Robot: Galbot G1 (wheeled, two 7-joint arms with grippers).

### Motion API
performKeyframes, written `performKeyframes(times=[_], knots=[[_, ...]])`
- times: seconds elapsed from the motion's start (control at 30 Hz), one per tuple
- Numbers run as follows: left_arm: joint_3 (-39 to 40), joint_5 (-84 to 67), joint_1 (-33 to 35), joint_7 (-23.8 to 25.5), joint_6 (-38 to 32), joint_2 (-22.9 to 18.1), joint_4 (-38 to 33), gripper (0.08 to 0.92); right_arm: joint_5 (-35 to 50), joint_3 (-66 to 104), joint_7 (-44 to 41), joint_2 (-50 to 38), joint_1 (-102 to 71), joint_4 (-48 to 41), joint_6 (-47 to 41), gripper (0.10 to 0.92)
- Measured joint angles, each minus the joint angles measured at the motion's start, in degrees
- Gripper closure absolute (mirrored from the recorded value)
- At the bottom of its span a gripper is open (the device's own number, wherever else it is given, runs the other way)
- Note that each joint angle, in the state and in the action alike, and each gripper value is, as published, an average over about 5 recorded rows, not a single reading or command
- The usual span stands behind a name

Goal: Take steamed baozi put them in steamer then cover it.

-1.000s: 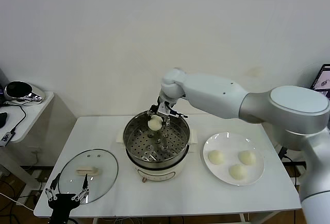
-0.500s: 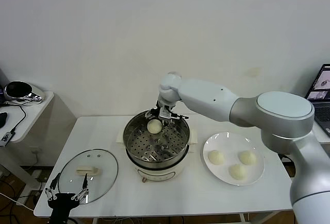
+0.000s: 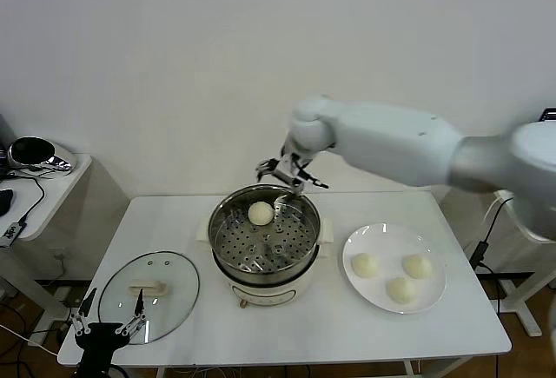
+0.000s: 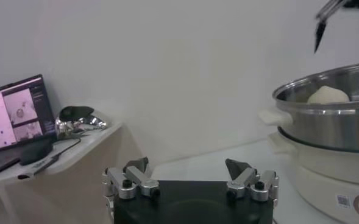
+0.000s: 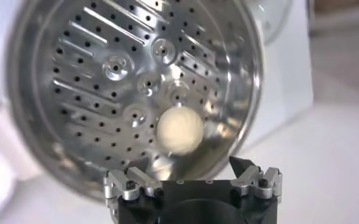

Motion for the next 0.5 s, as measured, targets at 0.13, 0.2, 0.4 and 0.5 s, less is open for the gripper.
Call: performKeyframes(times=[0.13,0.2,0.4,0.5], knots=[[-0.1,-0.4,-0.3,0.0,0.4,0.3,0.3,0.177,2.5,-0.7,-0.4,-7.6,0.6,5.7,-8.5,0.203],[0.0,-0.4,-0.6,0.1,0.6,0.4,0.4,0.177,3.1,-0.8,-0.7,-11.2,0.5,7.8,-11.5,0.203],[0.3,-0.4,-1.4,0.2,1.2,0.2,0.7,0.177,2.4,-0.2,-1.5,-19.6,-2.5,11.4,-16.3,0.203],[0.3,-0.4,-1.6,0.3,1.3,0.2,0.9,0.177,1.1,1.1,-2.1,-22.0,-5.4,12.0,-16.8,0.203]])
